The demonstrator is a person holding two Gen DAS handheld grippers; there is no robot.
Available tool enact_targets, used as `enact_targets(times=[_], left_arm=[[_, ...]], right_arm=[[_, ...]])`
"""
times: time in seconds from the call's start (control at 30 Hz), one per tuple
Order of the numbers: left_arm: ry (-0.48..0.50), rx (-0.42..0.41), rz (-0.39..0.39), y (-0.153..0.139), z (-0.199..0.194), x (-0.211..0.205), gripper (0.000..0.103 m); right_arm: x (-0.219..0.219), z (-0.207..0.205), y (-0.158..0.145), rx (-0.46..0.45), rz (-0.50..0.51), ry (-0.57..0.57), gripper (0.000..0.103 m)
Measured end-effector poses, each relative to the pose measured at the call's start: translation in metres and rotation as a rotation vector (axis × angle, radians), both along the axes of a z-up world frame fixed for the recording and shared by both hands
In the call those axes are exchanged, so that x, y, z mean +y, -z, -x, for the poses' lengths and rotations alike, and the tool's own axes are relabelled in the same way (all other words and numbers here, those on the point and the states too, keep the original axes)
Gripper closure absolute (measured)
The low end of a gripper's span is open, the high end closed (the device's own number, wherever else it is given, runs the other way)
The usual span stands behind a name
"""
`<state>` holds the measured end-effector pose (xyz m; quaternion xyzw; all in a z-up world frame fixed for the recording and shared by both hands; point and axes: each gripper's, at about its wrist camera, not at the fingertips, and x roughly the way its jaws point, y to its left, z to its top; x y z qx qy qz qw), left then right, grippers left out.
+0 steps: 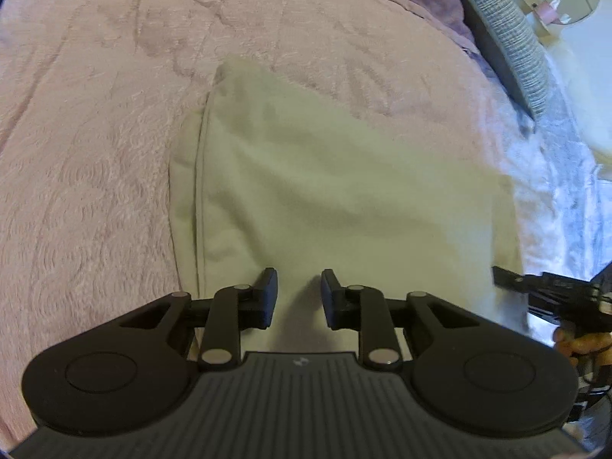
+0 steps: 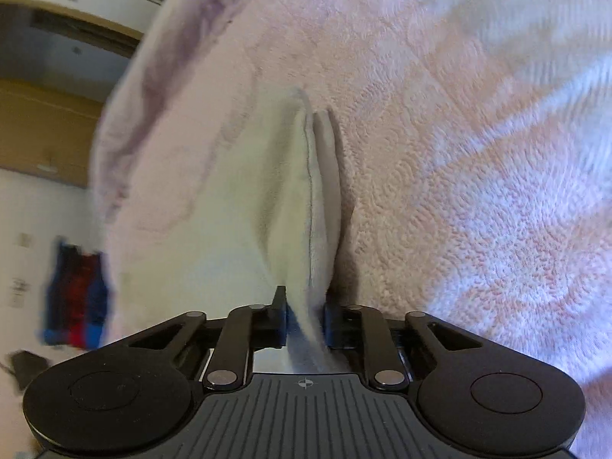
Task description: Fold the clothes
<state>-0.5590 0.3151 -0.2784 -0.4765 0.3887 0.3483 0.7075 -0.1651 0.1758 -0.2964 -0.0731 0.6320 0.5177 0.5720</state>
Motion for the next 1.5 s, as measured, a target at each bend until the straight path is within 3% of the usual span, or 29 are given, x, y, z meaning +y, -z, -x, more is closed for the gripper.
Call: enact_targets(times=[0.1, 0.27, 0.37, 0.43, 0.47, 0.5, 0.57, 0.67, 0.83, 0.93, 1.03, 1.07, 1.17, 1.2, 1.23, 1.3, 1.37, 1.43, 1.5], left_arm=[[0.012, -0.044, 0.012, -0.010, 0.019, 0.010, 0.083], [-0.008, -0.076, 0.021, -0.025, 0.069, 0.027, 0.083], [-0.023, -0.082, 0.038, -0.029, 0.096, 0.035, 0.083], [-0.026, -0.085, 0.042, -0.029, 0.110, 0.039, 0.083], [-0.027, -0.086, 0.044, -0.029, 0.116, 0.040, 0.083], [-0.028, -0.086, 0.046, -0.029, 0.122, 0.042, 0.083], [-0.028, -0.087, 0.050, -0.028, 0.132, 0.042, 0.083], [-0.033, -0.091, 0.052, -0.027, 0.138, 0.040, 0.083], [-0.043, -0.155, 0.072, -0.035, 0.130, 0.029, 0.083], [-0.022, -0.218, 0.085, -0.042, 0.109, 0.017, 0.078], [-0.007, -0.266, 0.103, -0.038, 0.081, 0.007, 0.077], [-0.009, -0.271, 0.105, -0.035, 0.073, 0.003, 0.077], [-0.033, -0.246, 0.132, -0.026, 0.049, -0.007, 0.077], [-0.038, -0.247, 0.137, -0.026, 0.046, -0.011, 0.077], [-0.036, -0.251, 0.135, -0.028, 0.043, -0.014, 0.077], [-0.013, -0.215, 0.129, -0.027, 0.036, -0.021, 0.077], [0.004, -0.165, 0.118, -0.026, 0.028, -0.023, 0.077], [0.016, -0.149, 0.104, -0.029, 0.022, -0.025, 0.077], [0.028, -0.145, 0.090, -0.033, 0.017, -0.027, 0.077]], right_arm=[[0.015, 0.036, -0.025, -0.225, 0.087, -0.013, 0.091], [0.032, 0.157, -0.084, -0.813, 0.139, -0.181, 0.091], [0.043, 0.233, -0.106, -0.911, 0.117, -0.231, 0.091], [0.053, 0.282, -0.098, -0.938, 0.101, -0.298, 0.090], [0.059, 0.306, -0.092, -0.951, 0.093, -0.338, 0.085], [0.065, 0.330, -0.085, -0.963, 0.085, -0.378, 0.070], [0.069, 0.358, -0.061, -0.881, 0.095, -0.450, 0.051], [0.065, 0.366, -0.042, -0.728, 0.122, -0.503, 0.049], [0.035, 0.314, -0.081, -0.539, -0.009, -0.357, 0.049], [0.014, 0.257, -0.113, -0.484, -0.110, -0.184, 0.049], [-0.010, 0.181, -0.125, -0.469, -0.163, 0.113, 0.049], [-0.014, 0.153, -0.110, -0.406, -0.130, 0.219, 0.049], [-0.029, 0.070, -0.041, -0.047, 0.018, 0.529, 0.052], [-0.040, 0.056, -0.024, 0.097, 0.010, 0.617, 0.052], [-0.051, 0.050, -0.018, 0.156, -0.027, 0.651, 0.052], [-0.065, 0.044, -0.019, 0.112, -0.037, 0.641, 0.052], [-0.074, 0.041, -0.020, -0.013, 0.080, 0.591, 0.052], [-0.081, 0.042, -0.029, -0.078, 0.118, 0.563, 0.052], [-0.078, 0.048, -0.054, -0.152, -0.007, 0.459, 0.052]])
